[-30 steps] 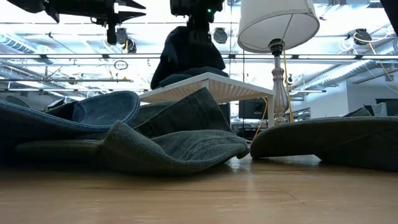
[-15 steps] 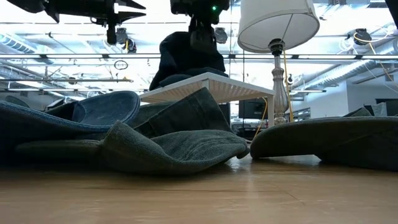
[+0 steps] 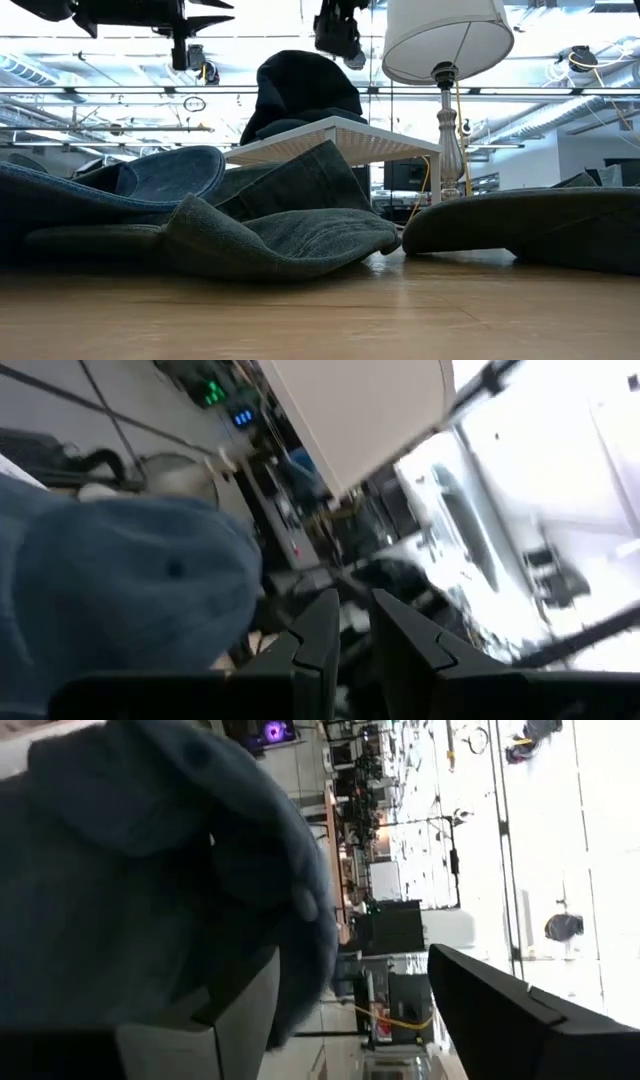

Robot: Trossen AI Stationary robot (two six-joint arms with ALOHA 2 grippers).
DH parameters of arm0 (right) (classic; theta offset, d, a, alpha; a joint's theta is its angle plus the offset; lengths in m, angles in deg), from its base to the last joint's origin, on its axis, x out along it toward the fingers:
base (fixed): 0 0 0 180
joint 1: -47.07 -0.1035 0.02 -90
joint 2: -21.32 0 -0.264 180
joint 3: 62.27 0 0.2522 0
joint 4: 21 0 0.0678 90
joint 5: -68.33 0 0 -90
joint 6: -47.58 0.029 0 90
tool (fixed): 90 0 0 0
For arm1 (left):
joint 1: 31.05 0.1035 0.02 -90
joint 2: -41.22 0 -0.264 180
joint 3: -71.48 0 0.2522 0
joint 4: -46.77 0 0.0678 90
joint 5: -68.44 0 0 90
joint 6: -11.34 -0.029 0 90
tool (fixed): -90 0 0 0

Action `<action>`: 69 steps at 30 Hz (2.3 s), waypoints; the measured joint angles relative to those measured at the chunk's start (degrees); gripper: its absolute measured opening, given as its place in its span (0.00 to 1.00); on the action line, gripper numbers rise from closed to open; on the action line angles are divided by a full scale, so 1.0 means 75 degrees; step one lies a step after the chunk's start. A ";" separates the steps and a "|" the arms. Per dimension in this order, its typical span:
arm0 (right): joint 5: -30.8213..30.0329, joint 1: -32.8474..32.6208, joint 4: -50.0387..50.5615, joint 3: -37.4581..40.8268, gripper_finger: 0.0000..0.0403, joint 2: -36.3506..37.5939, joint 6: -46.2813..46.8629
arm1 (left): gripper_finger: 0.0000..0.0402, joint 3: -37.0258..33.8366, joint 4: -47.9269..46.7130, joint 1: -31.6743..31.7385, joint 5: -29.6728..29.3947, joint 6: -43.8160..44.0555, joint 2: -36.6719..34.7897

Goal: Pick & Place hat
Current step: Stack the top blue cap on the blue cap on the shelf, then stack the blue cap on the blue cap on the shelf

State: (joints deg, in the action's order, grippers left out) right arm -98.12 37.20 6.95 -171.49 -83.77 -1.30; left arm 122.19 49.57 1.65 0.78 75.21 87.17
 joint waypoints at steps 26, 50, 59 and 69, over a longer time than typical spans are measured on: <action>0.4317 -0.3235 0.3269 -0.0011 0.62 0.1893 0.9267 | 0.16 0.0000 0.0013 -0.4323 -0.1580 -0.5462 0.0072; 0.7033 -0.4205 0.1357 0.1495 0.62 0.1969 1.0620 | 0.52 0.0003 0.1899 -0.8627 -0.3251 0.3144 0.2839; 0.7037 -0.4199 -0.0099 0.2218 0.62 0.1962 1.0714 | 0.45 0.0175 0.2626 -1.0683 -0.7480 0.5263 0.4046; 0.7034 -0.4199 -0.1309 0.2509 0.62 0.1962 1.1288 | 0.42 0.2032 0.2585 -1.1913 -1.1640 0.5166 0.6044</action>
State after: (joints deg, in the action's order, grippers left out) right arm -45.37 5.71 -2.86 -152.68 -69.05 83.37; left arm 137.42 68.96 -87.70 -86.53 113.95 132.50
